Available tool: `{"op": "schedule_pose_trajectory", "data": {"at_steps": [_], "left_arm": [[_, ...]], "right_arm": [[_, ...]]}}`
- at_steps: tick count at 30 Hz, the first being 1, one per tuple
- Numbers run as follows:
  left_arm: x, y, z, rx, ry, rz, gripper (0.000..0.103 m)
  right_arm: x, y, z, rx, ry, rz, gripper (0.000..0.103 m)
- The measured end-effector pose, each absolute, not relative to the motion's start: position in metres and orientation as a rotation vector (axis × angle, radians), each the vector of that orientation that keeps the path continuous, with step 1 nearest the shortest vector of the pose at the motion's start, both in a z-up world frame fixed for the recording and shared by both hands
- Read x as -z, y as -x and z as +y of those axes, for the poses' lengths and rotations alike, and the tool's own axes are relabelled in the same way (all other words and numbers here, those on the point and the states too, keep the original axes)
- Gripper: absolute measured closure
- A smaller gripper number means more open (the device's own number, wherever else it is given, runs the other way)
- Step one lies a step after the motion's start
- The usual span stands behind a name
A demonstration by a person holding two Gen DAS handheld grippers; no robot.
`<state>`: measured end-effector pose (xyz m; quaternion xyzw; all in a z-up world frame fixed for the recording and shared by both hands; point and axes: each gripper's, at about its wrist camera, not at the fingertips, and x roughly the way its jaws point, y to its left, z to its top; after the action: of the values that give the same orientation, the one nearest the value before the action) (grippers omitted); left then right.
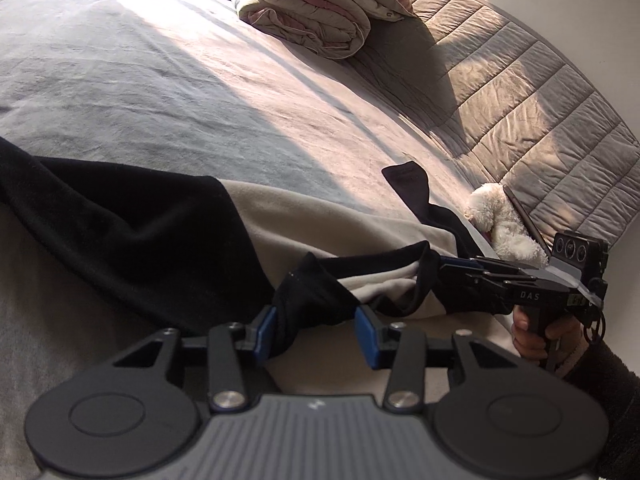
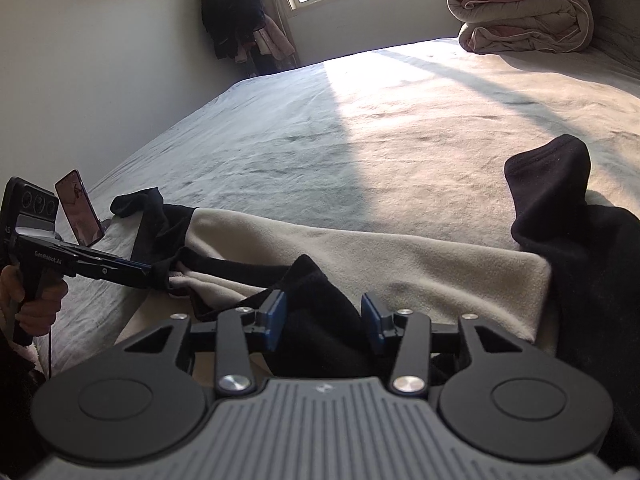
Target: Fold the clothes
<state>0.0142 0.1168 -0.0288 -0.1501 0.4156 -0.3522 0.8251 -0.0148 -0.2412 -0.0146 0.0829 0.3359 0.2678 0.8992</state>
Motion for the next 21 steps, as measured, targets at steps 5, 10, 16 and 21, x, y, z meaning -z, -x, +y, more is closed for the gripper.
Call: {"op": "schedule_pose_trajectory", "data": {"at_steps": [5, 10, 16, 21], "left_arm": [[0.026, 0.000, 0.116, 0.843, 0.239, 0.900, 0.063], [0.031, 0.010, 0.117, 0.810, 0.131, 0.948, 0.063], [0.023, 0.016, 0.122, 0.738, 0.110, 0.851, 0.059], [0.018, 0.020, 0.110, 0.708, 0.057, 0.724, 0.042]], "right_arm": [[0.006, 0.024, -0.235, -0.703, -0.119, 0.693, 0.057], [0.007, 0.039, -0.230, -0.753, 0.004, 0.713, 0.057], [0.003, 0.048, -0.234, -0.724, 0.039, 0.666, 0.057], [0.000, 0.049, -0.238, -0.690, 0.054, 0.630, 0.057]]}}
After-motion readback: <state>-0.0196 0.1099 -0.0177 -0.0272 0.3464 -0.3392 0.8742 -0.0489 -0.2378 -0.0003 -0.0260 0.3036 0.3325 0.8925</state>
